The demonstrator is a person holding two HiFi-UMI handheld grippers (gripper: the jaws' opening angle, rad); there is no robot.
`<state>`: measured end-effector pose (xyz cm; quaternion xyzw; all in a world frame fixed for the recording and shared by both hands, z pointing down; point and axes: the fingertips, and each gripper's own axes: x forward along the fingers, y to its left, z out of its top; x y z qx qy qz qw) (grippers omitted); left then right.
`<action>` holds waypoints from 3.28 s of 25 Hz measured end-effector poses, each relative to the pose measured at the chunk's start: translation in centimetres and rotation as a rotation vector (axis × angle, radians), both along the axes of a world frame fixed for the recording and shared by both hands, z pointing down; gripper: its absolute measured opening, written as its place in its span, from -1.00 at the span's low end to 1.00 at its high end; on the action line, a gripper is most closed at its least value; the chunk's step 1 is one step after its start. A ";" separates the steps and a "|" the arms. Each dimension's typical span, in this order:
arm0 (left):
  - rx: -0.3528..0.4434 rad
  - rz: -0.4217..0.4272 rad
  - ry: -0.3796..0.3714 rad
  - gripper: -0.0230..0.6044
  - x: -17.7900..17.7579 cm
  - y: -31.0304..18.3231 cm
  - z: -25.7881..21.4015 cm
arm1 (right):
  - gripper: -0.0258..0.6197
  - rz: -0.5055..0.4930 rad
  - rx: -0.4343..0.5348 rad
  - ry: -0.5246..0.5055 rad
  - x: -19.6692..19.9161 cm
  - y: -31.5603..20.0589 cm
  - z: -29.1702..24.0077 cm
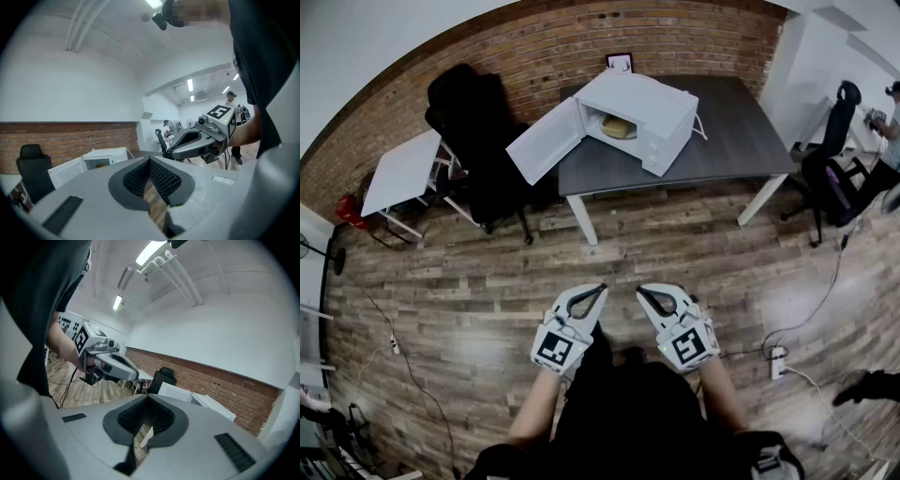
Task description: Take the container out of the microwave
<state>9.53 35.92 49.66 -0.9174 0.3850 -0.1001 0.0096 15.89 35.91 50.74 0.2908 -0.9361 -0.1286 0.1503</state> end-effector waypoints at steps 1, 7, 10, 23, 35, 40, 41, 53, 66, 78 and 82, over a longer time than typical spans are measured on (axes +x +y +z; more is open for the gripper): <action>0.003 0.001 -0.003 -0.92 0.1 -0.1 0.0 | -0.93 0.000 -0.003 -0.003 0.1 -0.1 -0.1; -0.001 -0.005 -0.006 -0.92 0.4 -0.2 0.2 | -0.93 0.005 -0.026 -0.007 0.6 -0.5 0.3; -0.005 -0.012 0.000 -0.92 0.3 -0.1 0.4 | -0.92 0.004 -0.041 -0.016 0.7 -0.4 0.5; -0.002 -0.039 -0.002 -0.92 -1.7 0.2 0.8 | -0.92 -0.009 -0.036 0.018 -0.5 -0.6 1.4; -0.015 -0.025 0.020 -0.92 -4.1 -2.4 0.9 | -0.92 0.037 -0.051 0.037 -2.3 -3.0 1.8; -0.017 -0.014 0.021 -0.92 -6.2 -4.1 0.8 | -0.92 0.068 -0.057 0.039 -3.9 -4.9 1.7; -0.019 -0.013 0.021 -0.92 -6.7 -4.5 0.8 | -0.92 0.077 -0.054 0.041 -4.3 -5.4 1.6; -0.025 0.051 0.015 -0.92 -12.3 -10.8 1.7 | -0.92 0.163 -0.044 0.082 -9.1 -10.3 1.6; -0.012 0.143 0.026 -0.92 -15.4 -15.3 2.4 | -0.92 0.234 -0.018 0.160 -12.5 -14.4 2.5; -0.012 0.206 0.025 -0.92 -18.7 -18.2 2.7 | -0.92 0.299 -0.029 0.183 -15.6 -16.0 3.7; -0.016 0.218 0.020 -0.92 -19.1 -18.5 3.0 | -0.92 0.308 -0.042 0.193 -16.1 -16.0 4.2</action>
